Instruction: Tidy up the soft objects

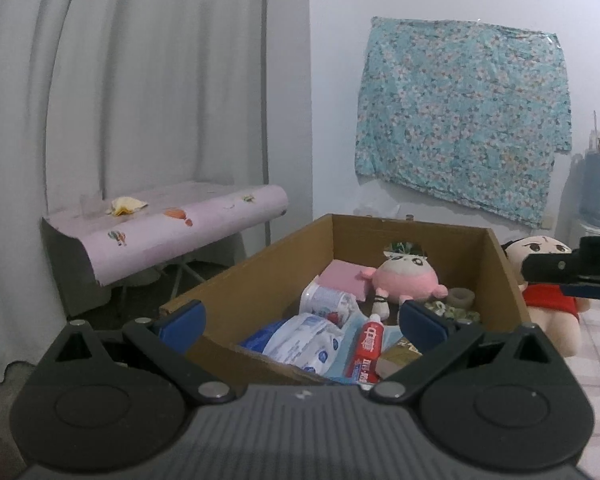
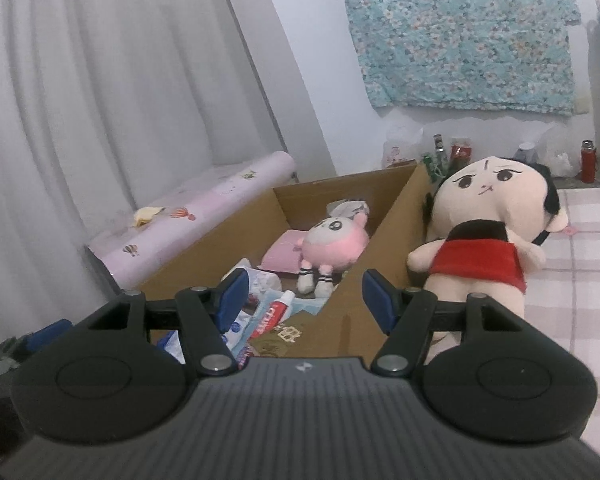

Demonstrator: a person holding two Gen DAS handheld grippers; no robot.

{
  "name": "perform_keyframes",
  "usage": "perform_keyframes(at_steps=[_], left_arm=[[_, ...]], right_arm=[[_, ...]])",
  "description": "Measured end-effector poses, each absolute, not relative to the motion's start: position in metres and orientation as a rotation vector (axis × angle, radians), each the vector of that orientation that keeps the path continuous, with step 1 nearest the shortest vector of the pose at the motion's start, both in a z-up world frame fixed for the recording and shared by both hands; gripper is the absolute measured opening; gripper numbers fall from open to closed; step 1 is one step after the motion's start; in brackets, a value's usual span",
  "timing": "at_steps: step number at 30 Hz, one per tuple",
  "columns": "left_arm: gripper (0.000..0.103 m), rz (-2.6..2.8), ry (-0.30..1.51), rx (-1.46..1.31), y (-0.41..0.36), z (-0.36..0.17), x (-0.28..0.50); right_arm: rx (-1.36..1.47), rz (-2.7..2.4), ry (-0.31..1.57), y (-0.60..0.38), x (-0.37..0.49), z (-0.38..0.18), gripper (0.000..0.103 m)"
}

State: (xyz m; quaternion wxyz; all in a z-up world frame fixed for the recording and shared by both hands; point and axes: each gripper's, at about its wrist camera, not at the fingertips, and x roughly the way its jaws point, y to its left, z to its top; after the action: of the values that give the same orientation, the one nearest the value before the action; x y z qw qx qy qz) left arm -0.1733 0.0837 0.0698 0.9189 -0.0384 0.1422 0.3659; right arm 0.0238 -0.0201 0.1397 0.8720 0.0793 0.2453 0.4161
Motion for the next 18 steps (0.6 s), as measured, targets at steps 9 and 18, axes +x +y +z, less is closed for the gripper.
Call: perform_keyframes(at_steps=[9, 18], left_arm=[[0.103, 0.759, 0.304, -0.069, 0.0822, 0.0683, -0.1693], [0.103, 0.764, 0.297, -0.05, 0.0806, 0.0678, -0.1702]], right_arm=[[0.172, 0.861, 0.506, -0.024, 0.0263, 0.1415, 0.064], [0.171, 0.856, 0.515, -0.0222, 0.0276, 0.1393, 0.065]])
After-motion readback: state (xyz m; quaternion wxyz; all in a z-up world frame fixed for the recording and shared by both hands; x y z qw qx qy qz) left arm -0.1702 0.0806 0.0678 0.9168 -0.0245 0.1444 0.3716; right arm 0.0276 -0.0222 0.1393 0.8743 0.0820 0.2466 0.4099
